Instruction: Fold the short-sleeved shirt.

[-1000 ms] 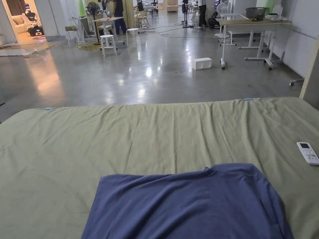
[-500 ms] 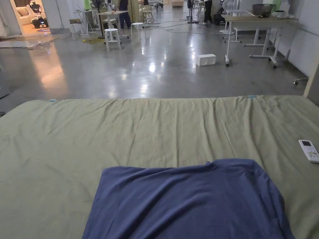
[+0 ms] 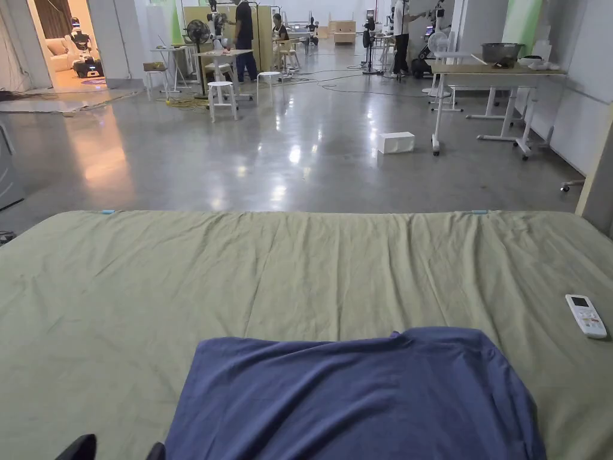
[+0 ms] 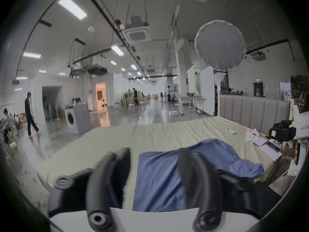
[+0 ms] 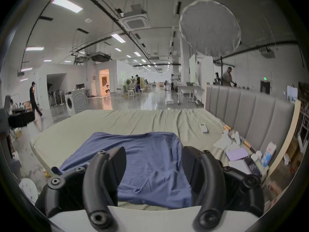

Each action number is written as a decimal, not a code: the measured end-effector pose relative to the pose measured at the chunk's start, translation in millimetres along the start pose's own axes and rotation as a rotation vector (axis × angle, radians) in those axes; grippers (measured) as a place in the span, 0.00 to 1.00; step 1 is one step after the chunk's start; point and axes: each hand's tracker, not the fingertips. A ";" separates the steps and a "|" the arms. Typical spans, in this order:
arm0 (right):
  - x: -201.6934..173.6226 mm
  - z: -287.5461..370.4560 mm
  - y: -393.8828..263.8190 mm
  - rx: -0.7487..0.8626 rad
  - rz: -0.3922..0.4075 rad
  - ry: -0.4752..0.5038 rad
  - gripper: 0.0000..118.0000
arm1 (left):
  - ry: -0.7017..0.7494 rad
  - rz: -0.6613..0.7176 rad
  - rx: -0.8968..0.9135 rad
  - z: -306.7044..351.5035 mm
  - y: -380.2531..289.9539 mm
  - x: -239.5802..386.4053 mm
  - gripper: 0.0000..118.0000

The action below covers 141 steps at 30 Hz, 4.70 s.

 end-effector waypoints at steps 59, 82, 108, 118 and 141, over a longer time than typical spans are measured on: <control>-10.9 -17.5 -25.0 -0.196 -0.104 0.024 0.00 | -0.124 0.131 -0.680 -127.4 -209.0 -81.3 0.14; 114.9 -88.9 -169.3 -0.521 -0.301 -0.095 0.36 | -0.072 0.043 -0.796 -138.9 -187.0 -48.7 0.14; 119.2 -233.5 -28.3 -0.340 -0.199 0.042 0.01 | -0.046 0.128 -0.506 -249.9 -87.6 -86.1 0.09; 131.6 -359.7 -106.4 -0.624 -0.248 0.010 0.04 | -0.038 0.163 -0.748 -367.8 -156.3 -72.6 0.41; 25.9 -55.1 23.9 0.043 -0.092 0.035 0.45 | 0.025 -0.029 -0.001 -38.5 19.1 -9.4 0.70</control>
